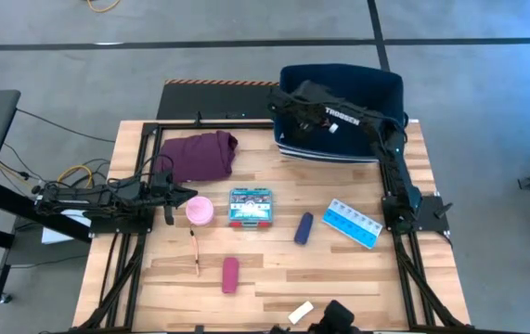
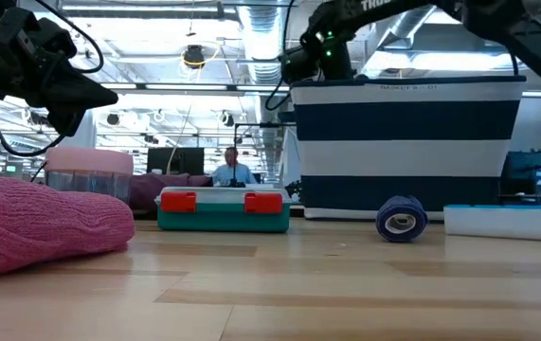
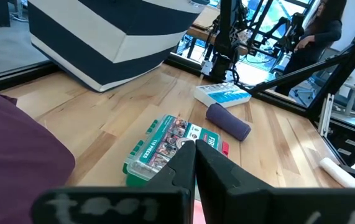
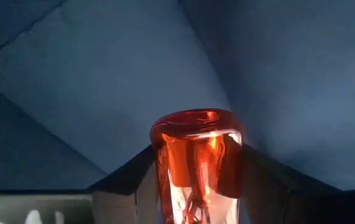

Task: Pick & place medical supplies in basket/bin
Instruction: Put the red medicine bottle into the blue bin

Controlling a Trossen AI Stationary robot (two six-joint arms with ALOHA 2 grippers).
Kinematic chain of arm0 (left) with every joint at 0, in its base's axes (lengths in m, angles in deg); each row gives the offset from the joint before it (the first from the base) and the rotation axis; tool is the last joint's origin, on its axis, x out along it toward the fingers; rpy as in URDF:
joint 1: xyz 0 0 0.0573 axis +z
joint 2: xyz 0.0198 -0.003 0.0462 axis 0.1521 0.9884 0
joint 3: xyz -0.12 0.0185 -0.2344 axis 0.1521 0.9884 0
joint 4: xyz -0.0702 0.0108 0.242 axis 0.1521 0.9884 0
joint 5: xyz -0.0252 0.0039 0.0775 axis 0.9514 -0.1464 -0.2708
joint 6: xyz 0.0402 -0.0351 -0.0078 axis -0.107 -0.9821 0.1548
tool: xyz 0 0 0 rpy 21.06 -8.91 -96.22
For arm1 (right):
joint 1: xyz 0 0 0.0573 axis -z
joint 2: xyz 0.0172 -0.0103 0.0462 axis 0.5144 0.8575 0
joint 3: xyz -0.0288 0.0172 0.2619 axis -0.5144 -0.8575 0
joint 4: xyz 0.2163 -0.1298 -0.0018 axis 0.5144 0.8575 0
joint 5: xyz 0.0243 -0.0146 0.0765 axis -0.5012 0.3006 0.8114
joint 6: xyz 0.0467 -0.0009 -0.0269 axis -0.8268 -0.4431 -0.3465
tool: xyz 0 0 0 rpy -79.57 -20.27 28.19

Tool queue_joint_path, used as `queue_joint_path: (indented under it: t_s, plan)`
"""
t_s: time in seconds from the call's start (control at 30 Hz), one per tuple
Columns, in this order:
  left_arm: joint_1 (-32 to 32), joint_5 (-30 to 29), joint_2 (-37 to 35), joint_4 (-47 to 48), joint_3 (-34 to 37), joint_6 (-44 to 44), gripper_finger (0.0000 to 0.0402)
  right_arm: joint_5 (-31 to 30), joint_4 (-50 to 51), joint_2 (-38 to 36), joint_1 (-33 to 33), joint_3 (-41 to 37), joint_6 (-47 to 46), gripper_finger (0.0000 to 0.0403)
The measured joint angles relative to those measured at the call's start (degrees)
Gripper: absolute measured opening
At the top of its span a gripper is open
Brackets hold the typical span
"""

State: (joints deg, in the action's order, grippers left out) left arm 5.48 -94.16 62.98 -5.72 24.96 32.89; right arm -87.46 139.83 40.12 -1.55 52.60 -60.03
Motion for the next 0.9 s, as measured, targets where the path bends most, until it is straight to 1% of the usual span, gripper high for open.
queue_joint_path:
  t_s: [0.07, 0.23, 0.3, 0.4, 0.43, 0.53, 0.6, 0.77, 0.83, 0.9]
  plan:
    - [0.0, 0.0, 0.0, 0.0, 0.0, 0.0, 0.0, 0.0, 0.1, -2.3, 0.0, 0.0, 0.5, 0.0168]
    - [0.0, 0.0, 0.0, 0.0, 0.0, 0.0, 0.0, 1.1, 0.2, -11.2, 0.3, 0.1, -0.1, 0.0168]
    - [0.0, 0.0, 0.0, 0.0, 0.0, 0.0, 0.0, 3.5, 0.2, -14.5, 1.0, 0.1, -1.6, 0.0169]
    - [0.0, 0.0, 0.0, 0.0, 0.0, 0.0, 0.0, 8.9, 0.2, -19.2, 3.0, -1.2, -4.2, 0.0168]
    - [0.0, 0.0, 0.0, 0.0, 0.0, 0.0, 0.0, 9.2, 0.1, -20.5, 3.6, -2.3, -5.3, 0.0166]
    - [0.0, 0.0, 0.0, 0.0, 0.0, 0.0, 0.0, 6.7, 0.0, -23.7, 5.1, -8.6, -6.8, 0.0162]
    - [0.0, 0.0, 0.0, 0.0, 0.0, 0.0, 0.0, 6.4, -0.8, -25.4, 5.8, -13.9, -6.2, 0.0161]
    - [0.0, 0.0, 0.0, 0.0, 0.0, 0.0, 0.0, 5.1, -10.1, -28.4, 6.2, -26.8, -1.7, 0.0162]
    - [0.0, 0.0, 0.0, 0.0, 0.0, 0.0, 0.0, 6.0, -14.1, -28.4, 7.1, -31.1, -1.4, 0.0163]
    - [0.0, 0.0, 0.0, 0.0, 0.0, 0.0, 0.0, 8.3, -17.9, -28.4, 8.4, -34.6, 0.0, 0.0163]
